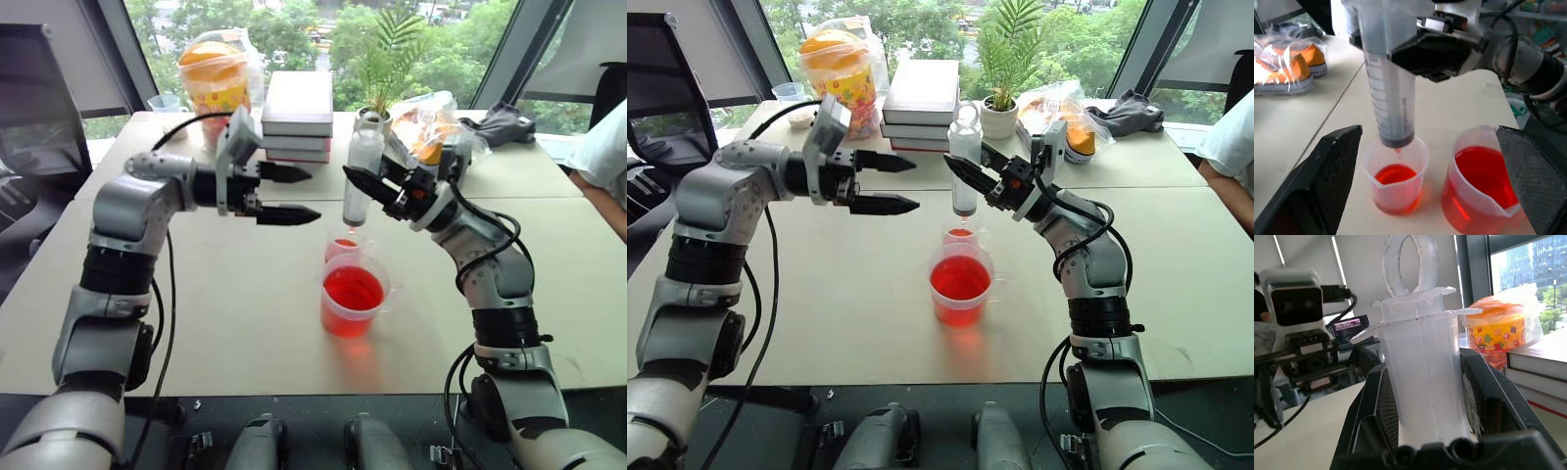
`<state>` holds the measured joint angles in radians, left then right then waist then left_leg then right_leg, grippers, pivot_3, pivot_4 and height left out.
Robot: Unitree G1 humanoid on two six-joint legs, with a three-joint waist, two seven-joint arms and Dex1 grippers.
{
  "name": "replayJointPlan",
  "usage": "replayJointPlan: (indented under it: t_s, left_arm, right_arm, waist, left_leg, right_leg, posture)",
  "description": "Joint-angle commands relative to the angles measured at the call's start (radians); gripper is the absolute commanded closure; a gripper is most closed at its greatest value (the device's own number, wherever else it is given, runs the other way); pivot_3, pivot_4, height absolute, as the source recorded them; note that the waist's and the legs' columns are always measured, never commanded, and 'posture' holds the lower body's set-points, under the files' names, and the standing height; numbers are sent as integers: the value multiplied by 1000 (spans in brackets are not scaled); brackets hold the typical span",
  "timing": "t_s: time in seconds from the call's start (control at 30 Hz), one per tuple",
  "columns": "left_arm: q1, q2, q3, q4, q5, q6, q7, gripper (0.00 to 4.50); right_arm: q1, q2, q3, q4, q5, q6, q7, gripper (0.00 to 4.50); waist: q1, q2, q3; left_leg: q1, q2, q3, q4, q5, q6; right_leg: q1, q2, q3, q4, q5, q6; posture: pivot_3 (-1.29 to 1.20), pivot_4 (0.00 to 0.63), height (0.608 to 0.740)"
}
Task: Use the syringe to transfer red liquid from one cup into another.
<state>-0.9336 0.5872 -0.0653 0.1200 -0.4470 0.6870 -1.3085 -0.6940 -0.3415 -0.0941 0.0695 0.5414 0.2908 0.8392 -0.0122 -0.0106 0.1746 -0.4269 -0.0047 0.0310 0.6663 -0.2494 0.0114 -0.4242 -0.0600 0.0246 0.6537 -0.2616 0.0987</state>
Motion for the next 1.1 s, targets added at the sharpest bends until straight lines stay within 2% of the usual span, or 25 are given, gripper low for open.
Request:
replayJointPlan:
  t_s: [0.03,0.23,0.37,0.47,0.57,0.77,1.1]
  left_arm:
    - [15,27,12,-88,-33,16,3,20]
    - [40,33,20,-125,-53,30,32,20]
    - [62,27,13,-144,-61,20,43,20]
    - [64,18,13,-144,-72,21,49,20]
    - [71,10,5,-146,-66,6,58,20]
    - [86,7,4,-157,-70,2,73,20]
    - [118,11,21,-211,-102,33,118,20]
  right_arm:
    - [-46,-43,-61,-106,69,92,-58,3087]
    - [-141,-108,-214,-214,283,385,-304,3087]
    - [-266,-314,-295,-132,370,816,-515,3087]
    - [-261,-387,-262,-87,343,1003,-572,3087]
    - [-259,-470,-176,-10,276,1173,-584,3087]
    - [-280,-475,-115,185,178,1279,-564,3087]
    - [-240,-402,-11,430,-1,1163,-511,3087]
  waist:
    - [3,0,0]
    - [0,0,0]
    - [0,1,1]
    - [0,0,0]
    - [-4,0,0]
    - [-3,1,0]
    - [-2,1,0]
  left_leg:
    - [0,0,0,0,0,0]
    - [-1,0,-1,0,0,0]
    - [-1,0,0,-1,0,0]
    - [-1,0,-1,-3,0,0]
    - [-1,0,0,-3,0,0]
    - [-1,0,0,-3,0,0]
    - [-2,0,2,-3,0,1]
  right_leg:
    - [0,-1,0,0,0,0]
    - [0,-3,0,-1,0,0]
    - [-1,-4,0,-1,0,-1]
    - [0,-5,0,-3,0,-1]
    - [0,-5,1,-4,0,-2]
    - [-1,-4,1,-4,0,-2]
    - [-1,-1,1,-4,0,-1]
  posture:
    - [0,150,740]
    - [0,150,740]
    - [0,150,740]
    - [0,150,740]
    - [0,150,740]
    - [0,150,740]
    - [0,150,740]
